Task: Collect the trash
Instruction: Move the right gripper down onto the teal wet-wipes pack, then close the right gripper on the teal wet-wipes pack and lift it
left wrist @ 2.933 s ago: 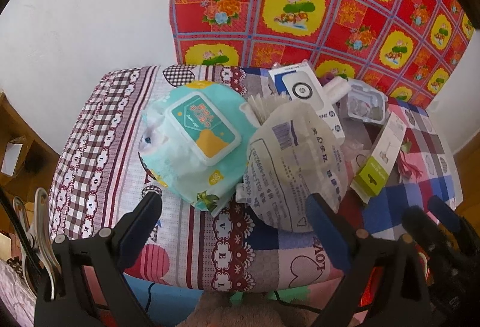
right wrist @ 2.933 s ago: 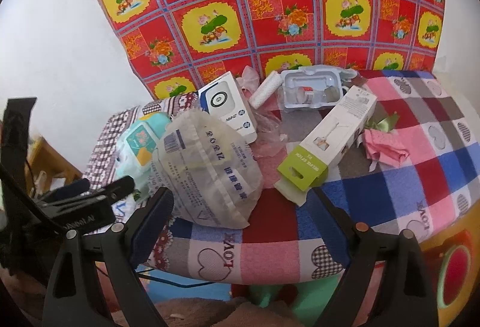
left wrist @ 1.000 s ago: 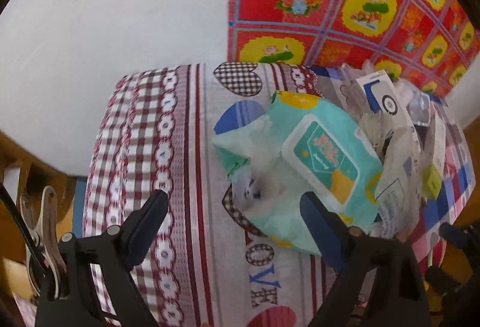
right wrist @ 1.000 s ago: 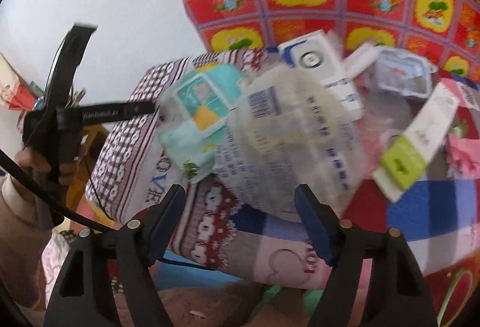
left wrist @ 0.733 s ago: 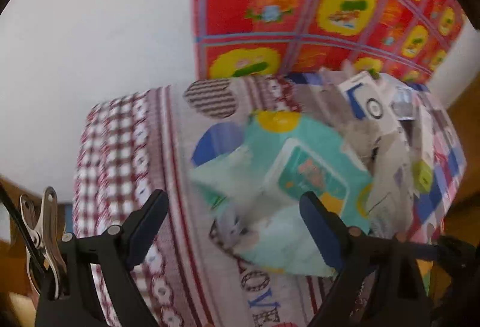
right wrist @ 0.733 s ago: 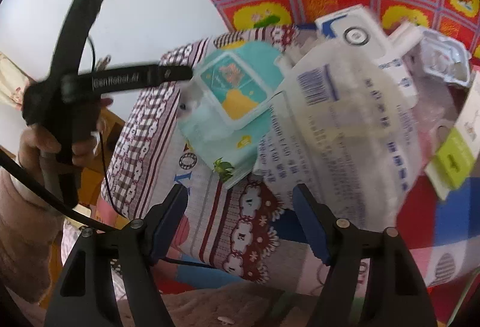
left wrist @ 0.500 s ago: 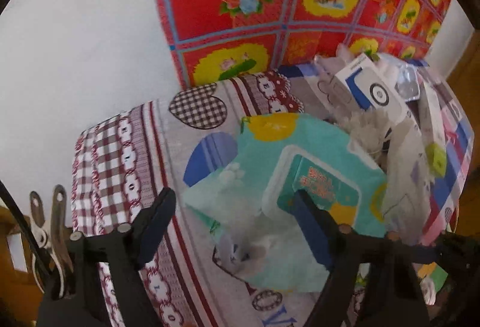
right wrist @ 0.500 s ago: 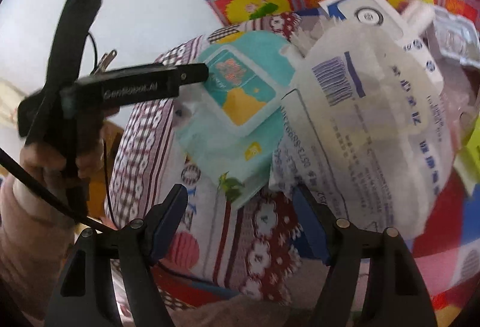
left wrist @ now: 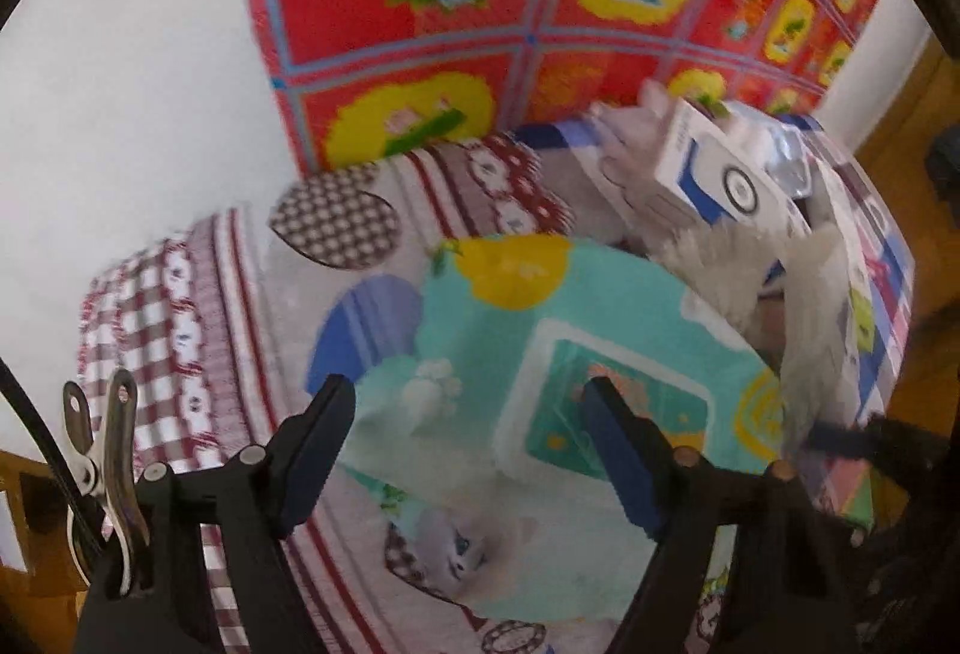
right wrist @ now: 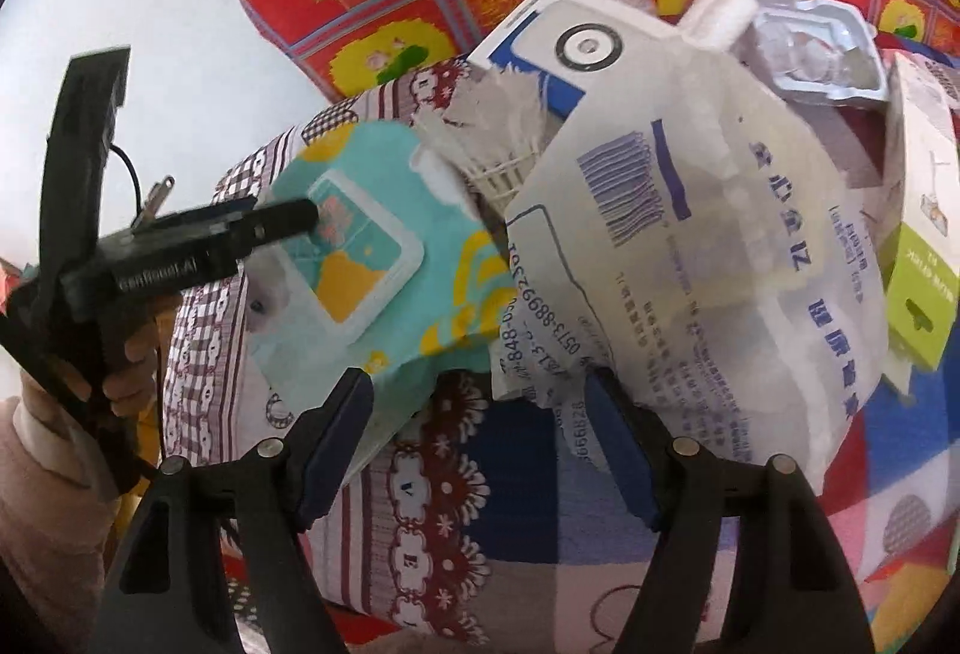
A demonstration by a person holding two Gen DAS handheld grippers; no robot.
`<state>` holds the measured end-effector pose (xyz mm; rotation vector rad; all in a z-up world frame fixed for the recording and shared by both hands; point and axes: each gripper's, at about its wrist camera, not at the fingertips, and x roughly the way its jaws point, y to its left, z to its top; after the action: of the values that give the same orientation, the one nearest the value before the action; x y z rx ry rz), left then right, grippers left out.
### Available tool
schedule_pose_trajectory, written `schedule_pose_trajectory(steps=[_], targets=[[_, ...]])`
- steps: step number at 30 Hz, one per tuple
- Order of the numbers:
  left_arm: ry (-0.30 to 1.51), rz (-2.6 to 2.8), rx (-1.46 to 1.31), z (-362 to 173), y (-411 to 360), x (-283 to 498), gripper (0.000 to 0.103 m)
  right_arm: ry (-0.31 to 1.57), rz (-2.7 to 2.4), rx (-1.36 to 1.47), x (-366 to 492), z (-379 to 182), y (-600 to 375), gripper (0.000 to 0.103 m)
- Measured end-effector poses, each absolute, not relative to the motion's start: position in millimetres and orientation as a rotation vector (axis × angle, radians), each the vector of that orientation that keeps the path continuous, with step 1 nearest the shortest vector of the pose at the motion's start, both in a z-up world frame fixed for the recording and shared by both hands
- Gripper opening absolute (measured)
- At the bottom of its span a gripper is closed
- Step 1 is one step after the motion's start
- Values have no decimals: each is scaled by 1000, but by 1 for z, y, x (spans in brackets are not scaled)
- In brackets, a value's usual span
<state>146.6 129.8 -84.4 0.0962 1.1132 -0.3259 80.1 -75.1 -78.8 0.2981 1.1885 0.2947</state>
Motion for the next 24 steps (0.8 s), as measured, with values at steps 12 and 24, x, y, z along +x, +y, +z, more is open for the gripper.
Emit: schedule_pose_trajectory(steps=[12,24], targets=[[1102,-282,166,-101,140,112,83,1178,423,140,59,-61,-56,75],[1122,-272,80,-97,165,103,81,1312,431,417,94,-96,-43,75]])
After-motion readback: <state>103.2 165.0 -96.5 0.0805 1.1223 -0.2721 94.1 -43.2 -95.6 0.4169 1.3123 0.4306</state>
